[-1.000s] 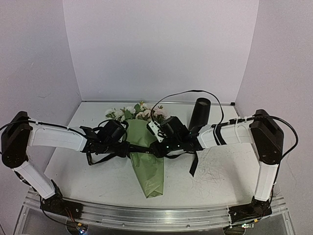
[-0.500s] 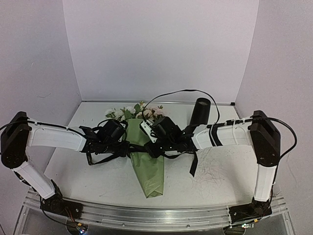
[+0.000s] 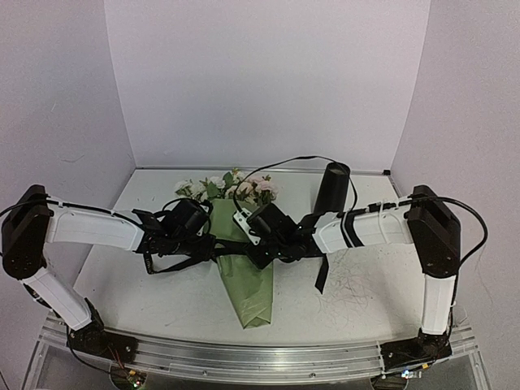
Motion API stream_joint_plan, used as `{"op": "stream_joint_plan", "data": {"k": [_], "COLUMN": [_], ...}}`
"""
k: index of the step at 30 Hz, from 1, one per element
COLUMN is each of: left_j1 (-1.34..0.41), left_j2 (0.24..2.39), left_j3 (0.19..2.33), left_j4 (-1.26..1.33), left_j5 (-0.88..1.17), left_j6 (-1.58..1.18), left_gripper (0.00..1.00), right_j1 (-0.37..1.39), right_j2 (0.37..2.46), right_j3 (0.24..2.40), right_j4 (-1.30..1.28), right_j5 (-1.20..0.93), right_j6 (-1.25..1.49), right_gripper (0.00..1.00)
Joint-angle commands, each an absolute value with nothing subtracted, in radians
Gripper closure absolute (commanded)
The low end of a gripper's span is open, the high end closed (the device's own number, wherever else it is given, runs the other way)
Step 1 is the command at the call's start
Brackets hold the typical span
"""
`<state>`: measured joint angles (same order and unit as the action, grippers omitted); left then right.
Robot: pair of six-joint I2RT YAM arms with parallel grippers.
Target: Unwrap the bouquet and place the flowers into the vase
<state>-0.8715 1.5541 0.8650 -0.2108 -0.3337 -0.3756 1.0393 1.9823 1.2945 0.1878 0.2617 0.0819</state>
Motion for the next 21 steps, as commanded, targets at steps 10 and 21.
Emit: {"op": "stream_joint_plan", "data": {"k": [10,21], "left_j1": [-0.871,-0.871], "left_j2": [1.593,1.557], "left_j3": [0.879,0.822], "left_j4": [-0.204,-0.214], "left_j5": [-0.317,-0.298], "left_j6": [-0.408,-0.435], "left_gripper": [0.44,0.43], "right_j1": [1.039,1.005], "right_j2": [1.902,1.787], "right_j3": [1.2,1.085], "right_j4": [0.156,0.138], "right_j5": [0.456,0.575], "right_j6": [0.169,0.315], "right_gripper": [0.62,0.64]}}
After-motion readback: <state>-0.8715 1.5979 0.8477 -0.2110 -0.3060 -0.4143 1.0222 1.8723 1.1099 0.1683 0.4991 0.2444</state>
